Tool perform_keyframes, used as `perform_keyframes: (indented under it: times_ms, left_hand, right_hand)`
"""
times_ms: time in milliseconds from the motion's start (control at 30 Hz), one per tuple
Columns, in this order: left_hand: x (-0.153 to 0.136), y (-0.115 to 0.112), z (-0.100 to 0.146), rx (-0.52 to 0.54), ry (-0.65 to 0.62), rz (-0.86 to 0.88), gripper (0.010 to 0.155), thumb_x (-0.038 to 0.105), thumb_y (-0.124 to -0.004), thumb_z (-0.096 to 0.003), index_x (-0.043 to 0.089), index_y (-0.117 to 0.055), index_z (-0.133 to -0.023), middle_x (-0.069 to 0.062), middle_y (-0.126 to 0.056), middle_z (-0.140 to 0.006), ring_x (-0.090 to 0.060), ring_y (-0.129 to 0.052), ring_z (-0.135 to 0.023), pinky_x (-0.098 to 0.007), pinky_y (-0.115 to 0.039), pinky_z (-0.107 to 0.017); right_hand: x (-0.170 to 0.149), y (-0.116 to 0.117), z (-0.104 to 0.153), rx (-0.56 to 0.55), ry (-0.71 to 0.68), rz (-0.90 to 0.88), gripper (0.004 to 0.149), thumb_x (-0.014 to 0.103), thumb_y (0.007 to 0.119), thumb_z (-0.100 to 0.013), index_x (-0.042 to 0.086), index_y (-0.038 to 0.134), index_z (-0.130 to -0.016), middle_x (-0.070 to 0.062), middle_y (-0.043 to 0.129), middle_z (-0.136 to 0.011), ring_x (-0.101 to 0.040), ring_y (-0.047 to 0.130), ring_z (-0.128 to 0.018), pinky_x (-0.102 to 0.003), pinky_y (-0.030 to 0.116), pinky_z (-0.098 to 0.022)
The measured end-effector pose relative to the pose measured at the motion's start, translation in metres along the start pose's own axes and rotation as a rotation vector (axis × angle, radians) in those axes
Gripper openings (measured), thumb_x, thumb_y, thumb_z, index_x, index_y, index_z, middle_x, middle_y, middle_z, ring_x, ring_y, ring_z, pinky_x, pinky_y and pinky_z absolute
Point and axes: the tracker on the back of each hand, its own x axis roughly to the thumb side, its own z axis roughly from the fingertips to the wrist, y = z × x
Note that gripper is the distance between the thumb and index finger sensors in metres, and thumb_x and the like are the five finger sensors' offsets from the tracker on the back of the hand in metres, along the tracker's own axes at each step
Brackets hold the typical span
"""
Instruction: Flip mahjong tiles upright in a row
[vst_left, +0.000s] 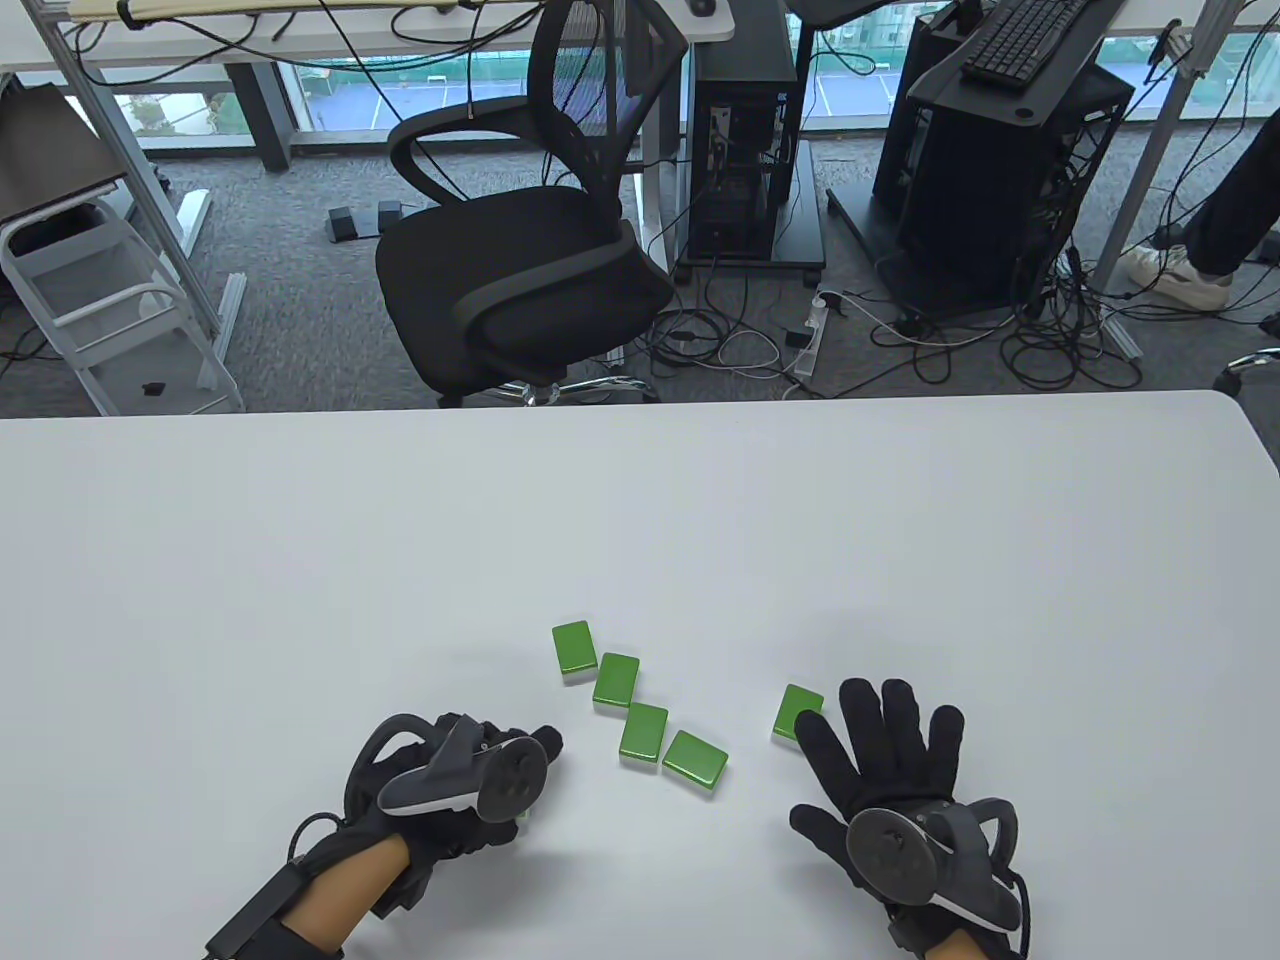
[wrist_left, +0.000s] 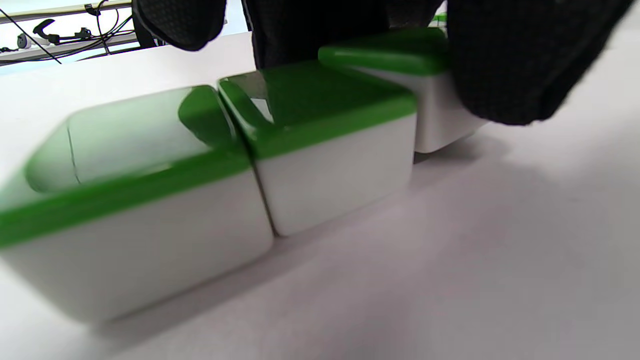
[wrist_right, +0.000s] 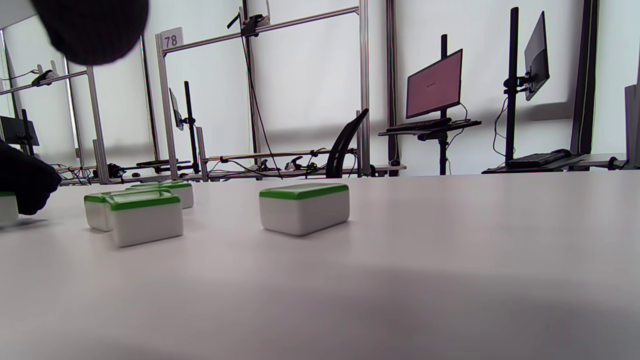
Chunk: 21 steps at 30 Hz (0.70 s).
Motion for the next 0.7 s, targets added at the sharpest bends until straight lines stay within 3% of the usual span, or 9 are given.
perform_keyframes:
  times_ms: [367, 500, 700]
  left_hand:
    - [-0.001, 0.002, -0.003, -0.063, 0.006, 0.001, 0.090, 0.059, -0.086, -0.0262, 0.039, -0.044, -0.103, 0.009, -0.069, -0.108, -0.024, -0.078, -0.102, -0.060, -0.061, -0.076]
    - [-0.005, 0.020, -0.011, -0.059, -0.008, 0.033, 0.094, 0.066, -0.084, -0.0234, 0.042, -0.042, -0.104, 0.008, -0.063, -0.113, -0.027, -0.073, -0.105, -0.061, -0.060, -0.076]
    - [-0.014, 0.054, -0.042, 0.037, 0.123, -0.013, 0.093, 0.064, -0.085, -0.0238, 0.041, -0.044, -0.104, 0.007, -0.062, -0.113, -0.028, -0.073, -0.105, -0.060, -0.061, -0.075]
  right_hand:
    - [0.001, 0.001, 0.000, 0.002, -0.006, -0.005, 0.084, 0.060, 0.066, -0.045, 0.045, 0.003, -0.099, 0.000, -0.009, -0.111, -0.038, -0.010, -0.098, -0.069, 0.005, -0.068]
    - [0.001, 0.001, -0.001, -0.001, -0.007, -0.013, 0.084, 0.060, 0.066, -0.045, 0.045, 0.003, -0.099, 0.001, -0.010, -0.111, -0.037, -0.010, -0.098, -0.069, 0.005, -0.068]
    - [0.001, 0.000, -0.001, -0.011, -0.004, -0.024, 0.083, 0.060, 0.066, -0.045, 0.045, 0.003, -0.099, 0.001, -0.010, -0.111, -0.037, -0.010, -0.098, -0.069, 0.005, -0.068]
